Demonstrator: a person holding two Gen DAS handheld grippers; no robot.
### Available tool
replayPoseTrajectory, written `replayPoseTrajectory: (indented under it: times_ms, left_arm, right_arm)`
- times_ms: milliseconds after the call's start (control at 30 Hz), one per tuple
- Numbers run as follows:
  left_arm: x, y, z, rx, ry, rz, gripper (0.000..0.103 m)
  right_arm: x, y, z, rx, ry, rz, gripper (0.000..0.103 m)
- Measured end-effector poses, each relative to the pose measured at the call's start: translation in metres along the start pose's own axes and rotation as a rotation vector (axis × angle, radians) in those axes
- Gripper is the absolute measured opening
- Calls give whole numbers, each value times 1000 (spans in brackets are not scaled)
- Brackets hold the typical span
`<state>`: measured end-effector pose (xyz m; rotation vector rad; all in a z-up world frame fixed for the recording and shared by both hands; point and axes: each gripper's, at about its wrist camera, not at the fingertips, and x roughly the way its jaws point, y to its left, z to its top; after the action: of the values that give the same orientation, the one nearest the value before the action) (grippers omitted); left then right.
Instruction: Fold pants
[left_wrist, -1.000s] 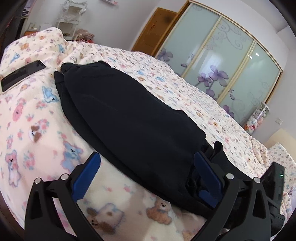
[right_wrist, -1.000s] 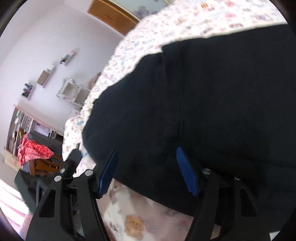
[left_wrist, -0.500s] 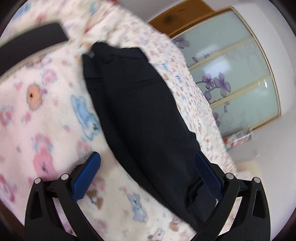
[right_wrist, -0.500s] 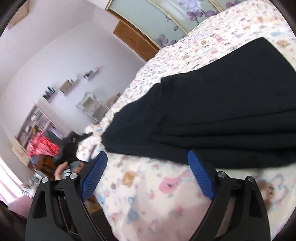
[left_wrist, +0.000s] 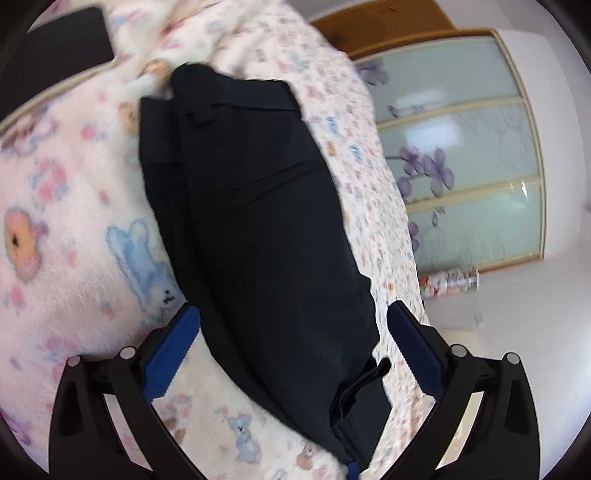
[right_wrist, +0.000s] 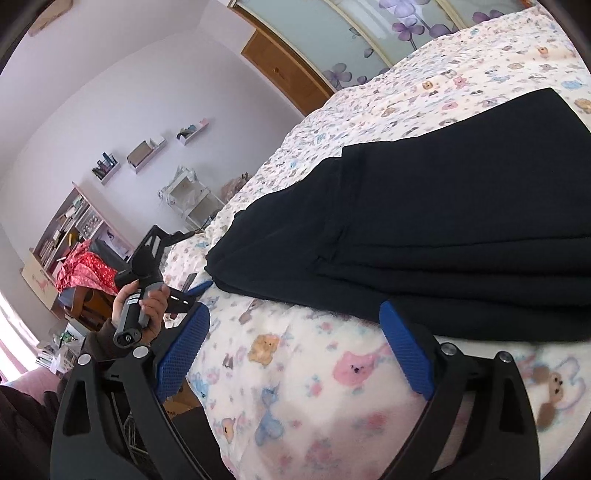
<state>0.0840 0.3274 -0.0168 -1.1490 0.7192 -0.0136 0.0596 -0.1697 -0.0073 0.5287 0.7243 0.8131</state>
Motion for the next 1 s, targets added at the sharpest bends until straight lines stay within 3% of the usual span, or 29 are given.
replayPoseTrajectory:
  times_ms: [133, 200, 333, 500, 633, 733, 800, 1000]
  left_arm:
    - [-12, 3, 9, 41, -88, -17, 101]
    - [-6, 9, 17, 14, -73, -33, 101]
    - [7, 26, 16, -42, -39, 47, 96]
    - [13, 20, 11, 7, -55, 72, 99]
    - [25, 14, 23, 10, -33, 28, 101]
    - [22, 1, 28, 55, -54, -77, 101]
    - [23, 0, 30, 72, -57, -96, 101]
    - [36, 24, 41, -85, -59, -61, 96]
  right_arm:
    - [4, 2, -1, -10, 17, 3, 96]
    - [4, 3, -1, -18, 19, 1, 96]
    - [4, 3, -2, -13, 21, 0, 96]
    - [6, 4, -2, -16, 26, 1, 96]
    - [7, 5, -2, -24, 31, -4, 96]
    - [8, 5, -3, -29, 37, -8, 96]
    - [10, 5, -2, -33, 42, -7, 96]
    - [12, 9, -4, -54, 55, -1, 97]
